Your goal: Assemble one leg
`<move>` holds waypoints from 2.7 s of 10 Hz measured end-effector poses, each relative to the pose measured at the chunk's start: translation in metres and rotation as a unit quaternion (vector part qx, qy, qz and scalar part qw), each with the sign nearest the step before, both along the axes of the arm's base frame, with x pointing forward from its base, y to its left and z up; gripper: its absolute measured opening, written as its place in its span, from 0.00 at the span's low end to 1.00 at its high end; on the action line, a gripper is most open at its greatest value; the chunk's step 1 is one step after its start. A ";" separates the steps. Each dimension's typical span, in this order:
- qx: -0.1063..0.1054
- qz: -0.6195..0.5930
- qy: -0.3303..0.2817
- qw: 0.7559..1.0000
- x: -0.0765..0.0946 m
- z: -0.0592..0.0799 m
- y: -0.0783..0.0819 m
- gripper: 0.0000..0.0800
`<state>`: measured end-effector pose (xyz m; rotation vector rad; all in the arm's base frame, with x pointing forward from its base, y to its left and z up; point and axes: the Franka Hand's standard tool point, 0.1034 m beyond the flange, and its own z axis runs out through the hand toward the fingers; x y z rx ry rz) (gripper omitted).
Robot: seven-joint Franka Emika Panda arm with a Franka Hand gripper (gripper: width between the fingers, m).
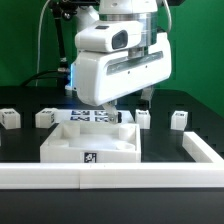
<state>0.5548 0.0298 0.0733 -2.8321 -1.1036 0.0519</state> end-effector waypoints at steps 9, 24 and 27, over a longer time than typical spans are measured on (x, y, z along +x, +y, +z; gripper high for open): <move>-0.016 0.231 -0.065 0.971 -0.009 -0.010 -0.006 0.81; -0.038 0.354 -0.061 0.932 -0.044 -0.019 -0.025 0.81; -0.032 0.342 -0.046 0.938 -0.091 -0.028 -0.021 0.81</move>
Offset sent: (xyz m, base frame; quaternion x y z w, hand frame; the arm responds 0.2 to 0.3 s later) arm 0.0000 0.0000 0.0000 0.0000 0.0000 0.0000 1.0000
